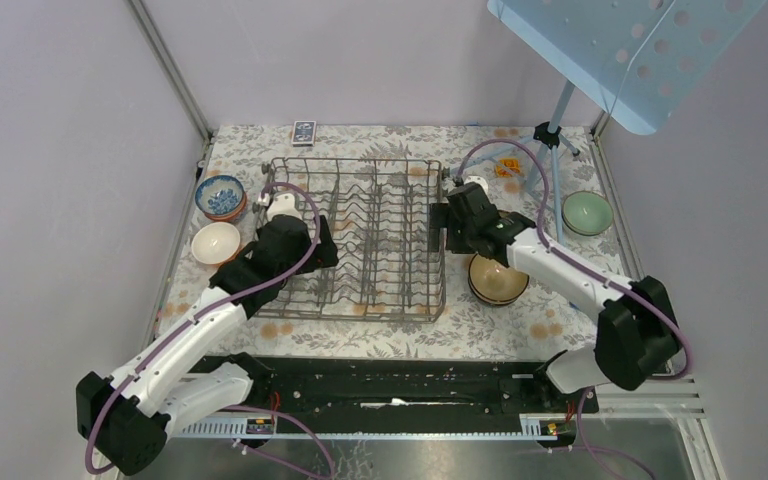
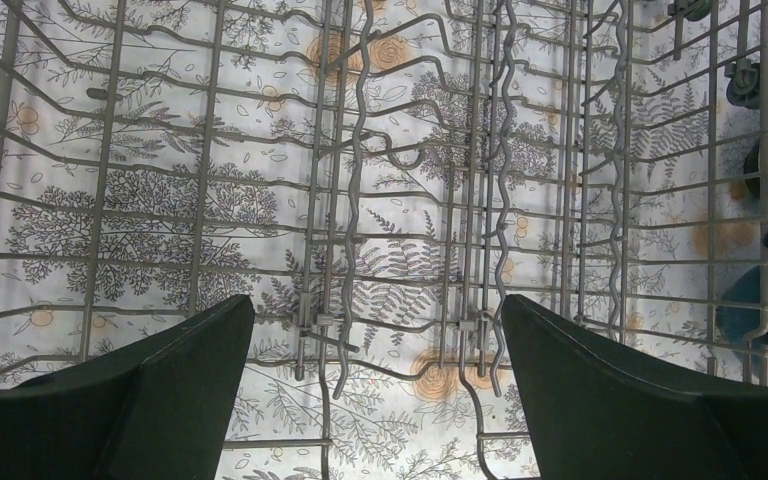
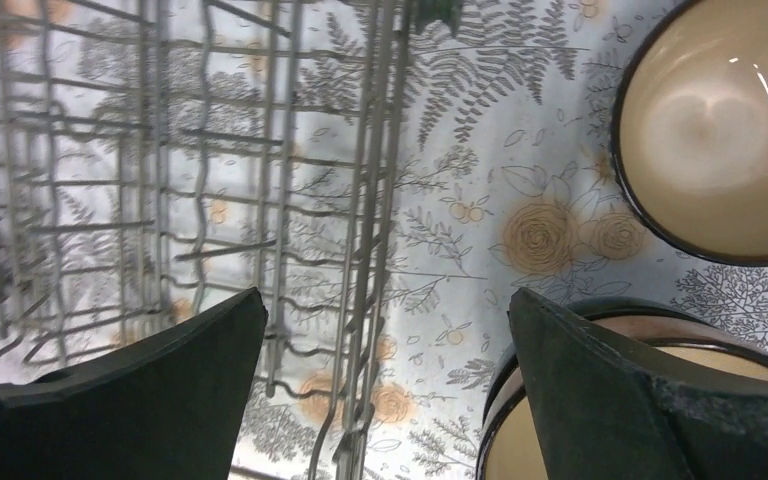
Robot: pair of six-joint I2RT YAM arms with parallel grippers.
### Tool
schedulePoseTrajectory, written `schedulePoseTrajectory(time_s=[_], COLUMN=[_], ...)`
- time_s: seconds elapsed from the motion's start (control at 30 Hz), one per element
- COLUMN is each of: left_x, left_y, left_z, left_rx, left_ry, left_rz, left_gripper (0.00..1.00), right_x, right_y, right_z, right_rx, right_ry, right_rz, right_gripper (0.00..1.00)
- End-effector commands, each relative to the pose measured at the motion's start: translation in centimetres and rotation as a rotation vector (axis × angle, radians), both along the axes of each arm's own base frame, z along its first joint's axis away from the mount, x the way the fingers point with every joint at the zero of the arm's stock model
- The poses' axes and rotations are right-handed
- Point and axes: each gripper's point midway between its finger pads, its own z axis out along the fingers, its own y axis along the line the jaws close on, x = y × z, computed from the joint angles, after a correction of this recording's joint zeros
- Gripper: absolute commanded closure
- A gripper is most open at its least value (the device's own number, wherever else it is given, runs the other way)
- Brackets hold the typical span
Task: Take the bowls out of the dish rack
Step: Reset both arms
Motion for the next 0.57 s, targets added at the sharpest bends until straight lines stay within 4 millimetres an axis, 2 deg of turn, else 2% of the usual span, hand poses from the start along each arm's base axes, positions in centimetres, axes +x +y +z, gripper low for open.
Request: schedulePoseTrajectory(time_s=[0.0, 0.23, 0.4, 0.53], left_x=[1.3, 1.9, 2.1, 2.2], left_y=[-0.3, 0.9, 0.4, 0.3], left_z=[2.9, 5.7, 6.8, 6.2], left_rx=[-0.054, -0.109, -0.143, -0.117], left_ry=[-0.078, -0.122, -0.15, -0.16], left_rz=[0.04, 0.171, 0.159, 0.125], left_gripper=[0.01, 0.01, 0.01, 0.01], right_x=[-1.1, -3.4, -4.8, -5.2], right_y=[1.2, 1.4, 0.5, -0.3], right_z=[4.4, 13.2, 15.5, 16.2], right_rx=[0.096, 0.342, 0.488, 0.538], right_ry=[-0.06, -0.363, -0.499, -0.583], right_rz=[0.105, 0.178, 0.134, 0.105], right_gripper=[0.0, 0.0, 0.0, 0.0])
